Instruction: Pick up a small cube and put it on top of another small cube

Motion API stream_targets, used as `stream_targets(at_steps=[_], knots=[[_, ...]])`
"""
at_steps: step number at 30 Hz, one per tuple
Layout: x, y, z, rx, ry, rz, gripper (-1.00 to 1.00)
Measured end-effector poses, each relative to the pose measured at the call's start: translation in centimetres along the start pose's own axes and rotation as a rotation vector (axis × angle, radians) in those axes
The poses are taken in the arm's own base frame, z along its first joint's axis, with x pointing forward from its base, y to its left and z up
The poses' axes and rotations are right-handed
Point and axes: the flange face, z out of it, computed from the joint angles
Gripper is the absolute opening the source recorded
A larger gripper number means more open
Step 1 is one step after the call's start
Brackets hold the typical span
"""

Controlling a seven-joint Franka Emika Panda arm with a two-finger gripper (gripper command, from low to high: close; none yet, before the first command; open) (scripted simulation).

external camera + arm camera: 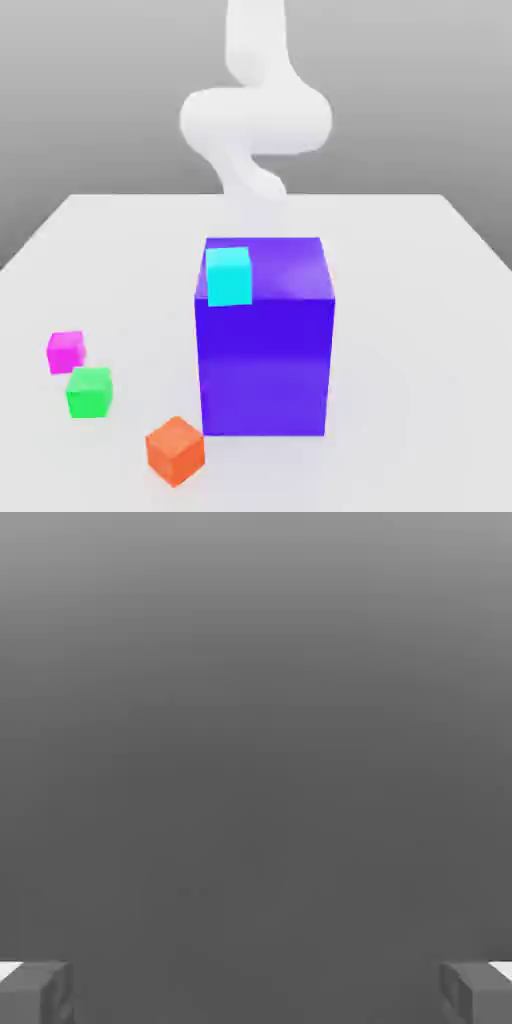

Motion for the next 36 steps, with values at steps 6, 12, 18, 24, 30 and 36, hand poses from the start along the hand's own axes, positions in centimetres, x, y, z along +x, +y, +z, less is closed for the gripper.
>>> stream_targets(at_steps=[6, 12, 18, 24, 30, 36], knots=[[4.1, 11.8, 13.7, -0.233, -0.037, 0.344, 0.00], [3.9, 26.8, 22.2, -0.449, -0.051, 0.688, 0.00], [-0.9, 42.9, 25.7, -0.664, -0.041, 1.061, 0.00], [-6.1, 50.4, 28.6, -0.768, -0.042, 1.214, 0.00], [-7.9, 52.3, 31.2, -0.771, -0.043, 1.217, -1.00], [-7.6, 52.0, 30.7, -0.770, -0.042, 1.217, -1.00]])
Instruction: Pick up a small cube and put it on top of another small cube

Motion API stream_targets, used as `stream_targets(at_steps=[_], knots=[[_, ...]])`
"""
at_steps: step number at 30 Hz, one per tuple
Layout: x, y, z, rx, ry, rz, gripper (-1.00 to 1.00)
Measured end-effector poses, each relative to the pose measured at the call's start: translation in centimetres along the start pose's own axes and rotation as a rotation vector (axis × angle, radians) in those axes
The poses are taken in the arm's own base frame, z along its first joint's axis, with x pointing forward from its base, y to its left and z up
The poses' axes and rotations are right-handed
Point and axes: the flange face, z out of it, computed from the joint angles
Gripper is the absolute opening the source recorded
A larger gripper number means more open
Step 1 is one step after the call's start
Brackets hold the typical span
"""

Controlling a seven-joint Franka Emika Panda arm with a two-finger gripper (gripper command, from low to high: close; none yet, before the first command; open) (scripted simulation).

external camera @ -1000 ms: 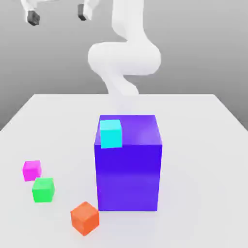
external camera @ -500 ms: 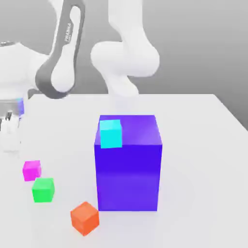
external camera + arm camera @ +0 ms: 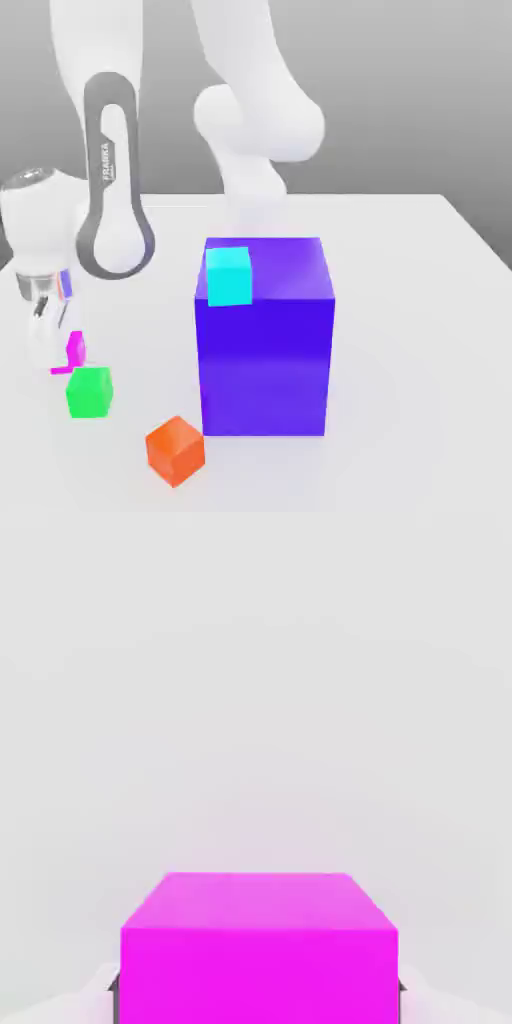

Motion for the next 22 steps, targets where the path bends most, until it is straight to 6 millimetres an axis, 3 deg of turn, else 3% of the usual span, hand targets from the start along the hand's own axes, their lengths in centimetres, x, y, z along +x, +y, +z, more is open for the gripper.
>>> stream_targets(at_steps=[6, 13, 15, 19, 20, 22], knots=[[-0.5, -0.2, -5.3, 0.001, -0.004, -0.006, -1.00], [-10.4, -3.2, -10.1, 0.001, -0.005, -0.141, -1.00], [-10.9, -3.5, -9.1, 0.001, -0.004, -0.141, -1.00], [-10.9, -3.5, -5.1, 0.001, -0.003, -0.135, -1.00], [-10.9, -3.4, -4.5, 0.001, -0.003, -0.134, 1.00], [-10.9, -3.4, -4.5, 0.001, -0.003, -0.134, 1.00]])
